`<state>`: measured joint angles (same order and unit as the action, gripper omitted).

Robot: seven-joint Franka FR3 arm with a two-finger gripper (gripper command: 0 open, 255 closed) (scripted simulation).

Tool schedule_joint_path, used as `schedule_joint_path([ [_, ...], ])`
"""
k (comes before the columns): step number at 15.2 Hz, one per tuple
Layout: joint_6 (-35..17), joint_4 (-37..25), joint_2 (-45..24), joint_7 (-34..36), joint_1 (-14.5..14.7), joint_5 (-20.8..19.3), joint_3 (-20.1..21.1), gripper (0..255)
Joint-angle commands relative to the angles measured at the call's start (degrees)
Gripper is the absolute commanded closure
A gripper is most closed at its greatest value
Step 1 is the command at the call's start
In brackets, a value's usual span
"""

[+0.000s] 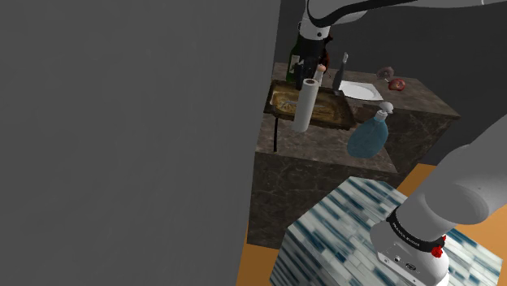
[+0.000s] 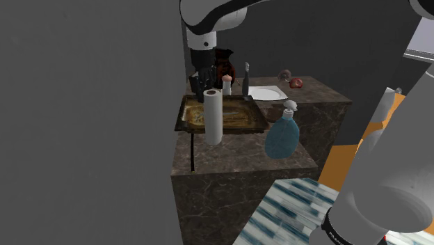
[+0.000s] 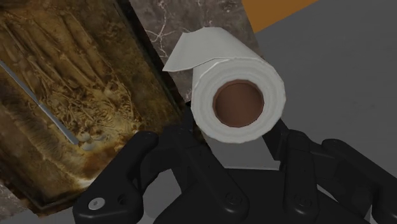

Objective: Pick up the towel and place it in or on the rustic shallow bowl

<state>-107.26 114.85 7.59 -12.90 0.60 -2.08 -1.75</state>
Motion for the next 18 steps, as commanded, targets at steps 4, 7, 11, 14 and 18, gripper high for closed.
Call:
schedule_joint_path([
  [4,3.4,-3.0,0.4,-1.4,-0.6,-0.1,-0.7,255],
  [7,4.2,-3.6,0.8,-5.4,-2.3,-0.4,-3.1,255],
  [11,5.5,-5.3,0.6,-10.9,-4.7,-0.8,-6.2,255],
  [14,6.5,-7.2,-0.2,-15.0,-6.5,-1.0,-8.6,255],
  [18,7.9,-10.8,-2.2,-20.7,-8.9,-0.9,-11.7,255],
])
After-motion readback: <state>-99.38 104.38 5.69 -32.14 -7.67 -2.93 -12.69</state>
